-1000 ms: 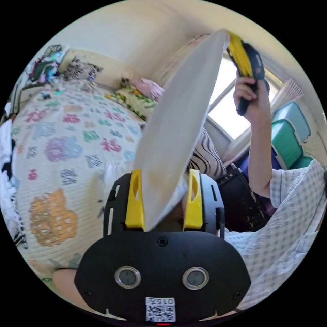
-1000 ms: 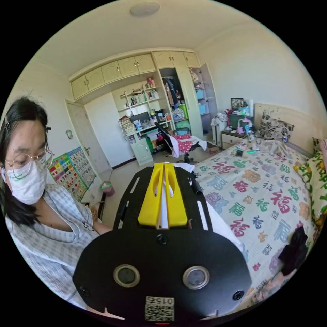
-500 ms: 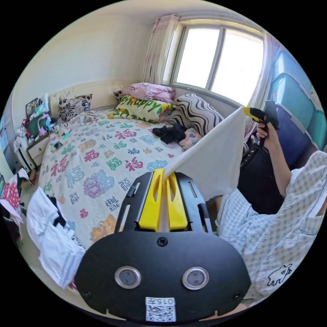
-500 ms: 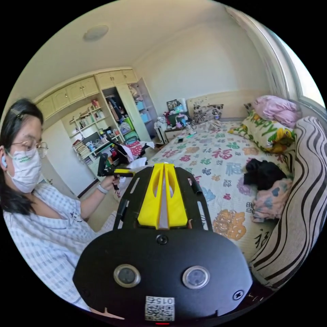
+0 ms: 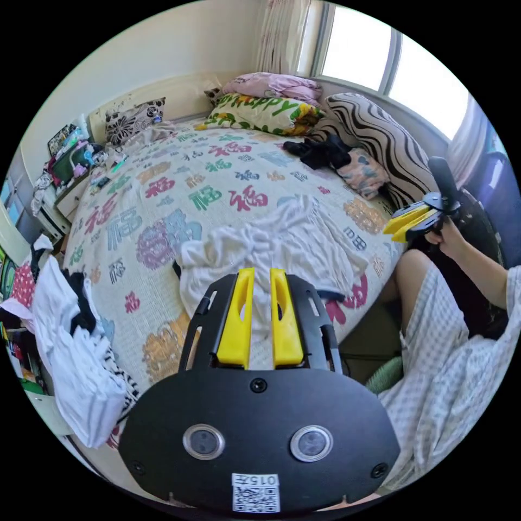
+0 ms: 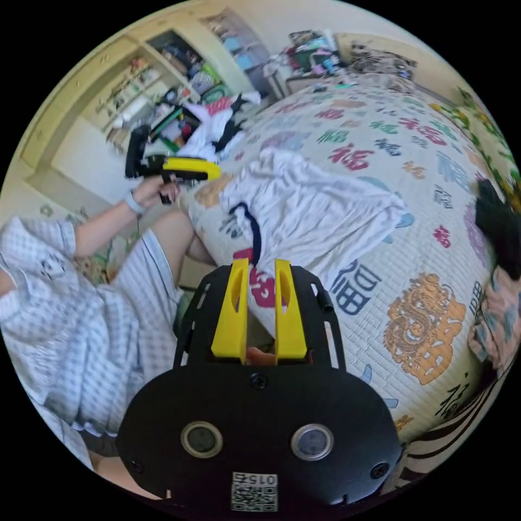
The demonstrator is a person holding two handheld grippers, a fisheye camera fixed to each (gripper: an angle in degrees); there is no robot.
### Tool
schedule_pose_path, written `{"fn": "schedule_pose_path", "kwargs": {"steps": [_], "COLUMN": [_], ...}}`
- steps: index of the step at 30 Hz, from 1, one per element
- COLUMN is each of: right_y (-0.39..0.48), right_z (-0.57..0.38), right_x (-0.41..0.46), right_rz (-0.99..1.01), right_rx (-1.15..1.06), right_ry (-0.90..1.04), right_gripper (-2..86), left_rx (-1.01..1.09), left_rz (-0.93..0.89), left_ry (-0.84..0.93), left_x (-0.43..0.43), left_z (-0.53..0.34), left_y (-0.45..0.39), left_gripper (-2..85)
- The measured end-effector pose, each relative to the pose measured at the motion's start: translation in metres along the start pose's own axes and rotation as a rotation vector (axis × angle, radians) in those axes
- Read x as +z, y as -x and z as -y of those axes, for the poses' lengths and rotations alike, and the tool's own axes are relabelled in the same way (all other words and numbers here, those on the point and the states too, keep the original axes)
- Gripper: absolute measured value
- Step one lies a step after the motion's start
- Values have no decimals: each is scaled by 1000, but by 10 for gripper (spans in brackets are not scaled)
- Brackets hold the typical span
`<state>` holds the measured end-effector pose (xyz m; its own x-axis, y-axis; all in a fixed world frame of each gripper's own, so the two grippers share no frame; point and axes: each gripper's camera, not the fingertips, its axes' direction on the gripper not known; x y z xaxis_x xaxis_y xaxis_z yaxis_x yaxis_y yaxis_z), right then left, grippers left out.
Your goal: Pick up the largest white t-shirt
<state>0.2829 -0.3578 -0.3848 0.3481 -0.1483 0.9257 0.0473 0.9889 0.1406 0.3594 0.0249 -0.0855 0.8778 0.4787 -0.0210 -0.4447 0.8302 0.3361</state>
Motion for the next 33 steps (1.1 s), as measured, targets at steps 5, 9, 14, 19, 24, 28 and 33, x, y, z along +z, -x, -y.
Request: {"fn": "schedule_pose_path", "kwargs": {"steps": [5,9,14,19,24,28,33], "right_y": [37,44,50,52,71,89,122], "right_z": [-4,-1,-7,-20,-47,-65,-75], "right_x": [57,64,54,8,-89,-164,-233], "right_rz": [-132,-135,-141,-69,-66,-28,-7], "right_rx": [-124,-123,-126,-40,48,71,66], "right_ry": [209,232,264,207,-17,-218,-338], "right_gripper": [129,105,51,9,0,-2,-2], "left_rx": [-12,-60,-32,-131,-153,-96,-116], "left_rz": [-22,-57,6,-56,-91,-114,-34], "left_ry": [113,139,195,96,-82,-191,-247], "left_x": [46,76,104,69,-11,-73,-103], "left_z": [-44,-49,-50,-66,-87,-102,-128], "left_y": [-18,-22,-38,-28,-28,-40,-64], "left_gripper": [84,100,69,16,7,5,4]}}
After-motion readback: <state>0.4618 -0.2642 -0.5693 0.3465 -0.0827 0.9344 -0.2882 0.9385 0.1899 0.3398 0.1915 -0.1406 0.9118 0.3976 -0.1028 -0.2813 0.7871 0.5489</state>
